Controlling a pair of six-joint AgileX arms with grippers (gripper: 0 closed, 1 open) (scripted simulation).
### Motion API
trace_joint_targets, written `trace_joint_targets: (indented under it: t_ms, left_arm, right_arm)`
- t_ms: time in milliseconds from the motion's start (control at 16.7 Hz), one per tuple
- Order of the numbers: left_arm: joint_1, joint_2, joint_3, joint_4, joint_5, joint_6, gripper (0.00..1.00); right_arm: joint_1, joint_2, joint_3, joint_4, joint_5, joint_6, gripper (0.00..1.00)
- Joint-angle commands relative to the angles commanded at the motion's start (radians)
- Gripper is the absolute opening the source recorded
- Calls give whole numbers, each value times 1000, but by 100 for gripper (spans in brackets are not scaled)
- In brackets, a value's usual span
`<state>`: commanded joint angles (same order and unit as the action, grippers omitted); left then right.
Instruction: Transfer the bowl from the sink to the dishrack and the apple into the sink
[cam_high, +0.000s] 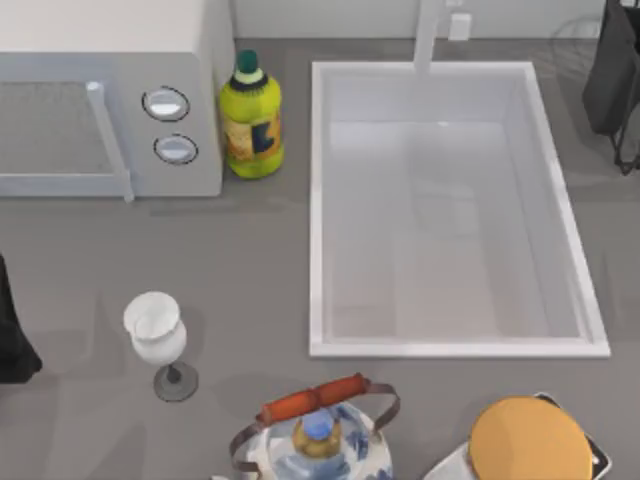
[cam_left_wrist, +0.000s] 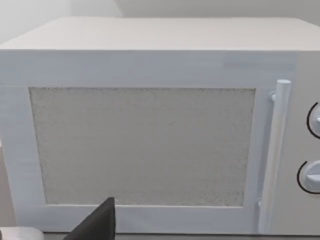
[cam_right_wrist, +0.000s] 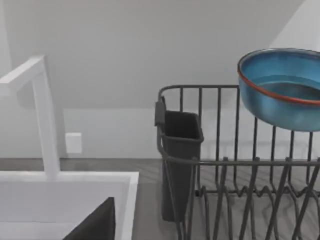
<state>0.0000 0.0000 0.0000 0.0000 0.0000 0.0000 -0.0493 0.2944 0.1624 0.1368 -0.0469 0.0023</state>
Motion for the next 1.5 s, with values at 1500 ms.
trace_joint_targets:
  t_ms: [1500]
  left_arm:
    - [0, 0, 0, 0, 0, 0, 100]
  right_arm:
    - [49, -294, -162, -137, 47, -2, 100]
